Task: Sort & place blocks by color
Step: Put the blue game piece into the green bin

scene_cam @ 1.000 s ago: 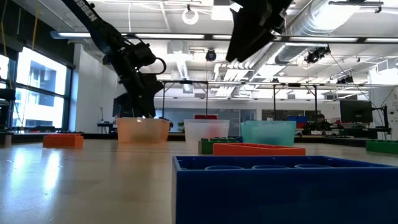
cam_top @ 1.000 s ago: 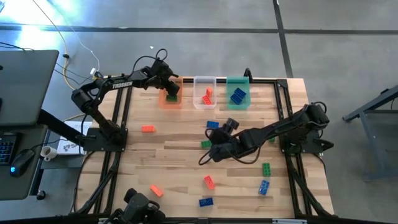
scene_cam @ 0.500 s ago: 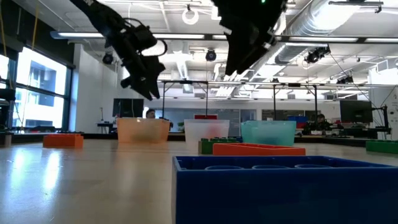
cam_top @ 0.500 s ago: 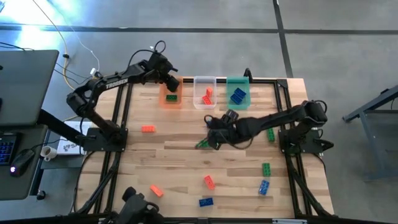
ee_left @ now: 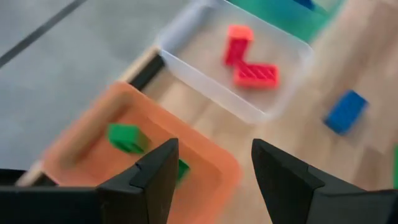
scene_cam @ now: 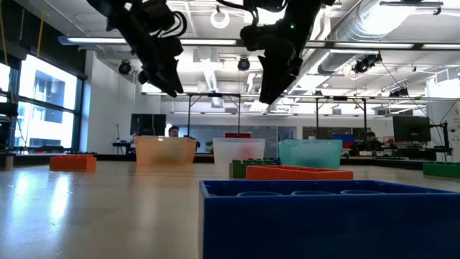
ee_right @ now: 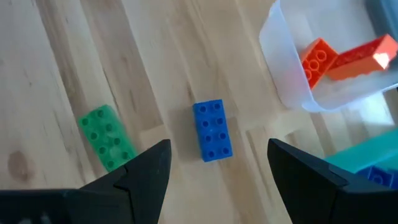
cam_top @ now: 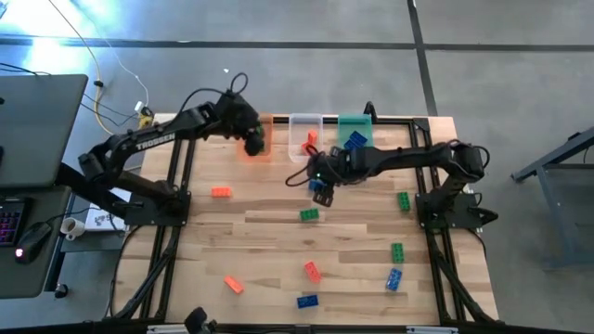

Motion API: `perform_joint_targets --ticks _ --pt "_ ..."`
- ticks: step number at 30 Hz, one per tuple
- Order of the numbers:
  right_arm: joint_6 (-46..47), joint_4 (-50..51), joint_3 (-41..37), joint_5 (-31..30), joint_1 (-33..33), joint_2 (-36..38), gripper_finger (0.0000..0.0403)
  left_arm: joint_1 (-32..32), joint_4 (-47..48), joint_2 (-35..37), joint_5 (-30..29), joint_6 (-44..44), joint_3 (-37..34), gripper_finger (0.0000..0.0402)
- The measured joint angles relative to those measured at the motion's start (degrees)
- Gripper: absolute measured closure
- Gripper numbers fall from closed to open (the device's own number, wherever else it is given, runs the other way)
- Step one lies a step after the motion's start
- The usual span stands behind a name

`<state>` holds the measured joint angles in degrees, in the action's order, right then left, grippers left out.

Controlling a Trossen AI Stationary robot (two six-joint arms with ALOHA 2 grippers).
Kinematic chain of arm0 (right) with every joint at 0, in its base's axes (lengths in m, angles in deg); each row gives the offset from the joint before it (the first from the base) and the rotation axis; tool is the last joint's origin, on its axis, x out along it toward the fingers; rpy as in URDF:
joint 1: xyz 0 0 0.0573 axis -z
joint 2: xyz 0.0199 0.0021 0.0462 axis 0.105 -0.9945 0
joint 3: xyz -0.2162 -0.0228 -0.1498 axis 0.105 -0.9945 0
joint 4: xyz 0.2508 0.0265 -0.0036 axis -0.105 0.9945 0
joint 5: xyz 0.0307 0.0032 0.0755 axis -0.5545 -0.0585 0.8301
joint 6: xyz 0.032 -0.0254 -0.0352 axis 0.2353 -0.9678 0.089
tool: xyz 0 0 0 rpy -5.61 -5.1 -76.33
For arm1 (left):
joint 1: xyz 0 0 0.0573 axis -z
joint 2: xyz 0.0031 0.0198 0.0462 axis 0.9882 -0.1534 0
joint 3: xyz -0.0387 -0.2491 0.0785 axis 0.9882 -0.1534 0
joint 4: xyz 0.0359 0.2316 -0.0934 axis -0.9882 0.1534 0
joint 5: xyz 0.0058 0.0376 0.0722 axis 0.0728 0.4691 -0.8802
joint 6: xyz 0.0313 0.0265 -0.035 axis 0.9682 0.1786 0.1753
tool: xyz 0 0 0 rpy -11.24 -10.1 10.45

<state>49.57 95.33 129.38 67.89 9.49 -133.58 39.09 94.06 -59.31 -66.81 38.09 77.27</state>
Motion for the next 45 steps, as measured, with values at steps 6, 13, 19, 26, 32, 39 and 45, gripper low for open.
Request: perform_joint_targets --ticks 6,13,19,26,32,39,45 --pt "-8.42 -4.67 -3.22 2.94 1.49 0.00 0.0146 5.48 -0.80 4.87 -0.14 -2.53 -5.71 0.0209" --pt "-15.95 -13.82 -10.33 3.69 1.79 -0.04 0.0146 11.91 -3.13 10.80 -0.66 -5.70 -10.10 0.0209" --pt "-16.44 -17.39 -13.14 5.27 2.60 -0.04 0.0146 17.18 -3.54 12.57 -0.77 -8.06 -10.73 0.0209" --pt "-15.23 -19.04 -13.66 8.91 4.87 -0.07 0.0146 22.72 -3.63 12.61 -2.35 -9.83 -10.73 0.0209" --pt "-15.36 -21.31 -13.64 10.48 6.94 -1.10 0.0146 26.33 -3.55 12.61 -5.94 -10.89 -10.73 0.0209" --pt "-16.02 -21.87 -13.64 10.05 7.19 -6.07 0.0146 28.48 -3.45 12.59 -7.30 -12.26 -10.73 0.0209" --pt "-15.53 -21.96 -13.64 9.17 7.40 -9.41 0.0146 28.76 -3.43 12.59 -7.32 -13.60 -10.73 0.0209"
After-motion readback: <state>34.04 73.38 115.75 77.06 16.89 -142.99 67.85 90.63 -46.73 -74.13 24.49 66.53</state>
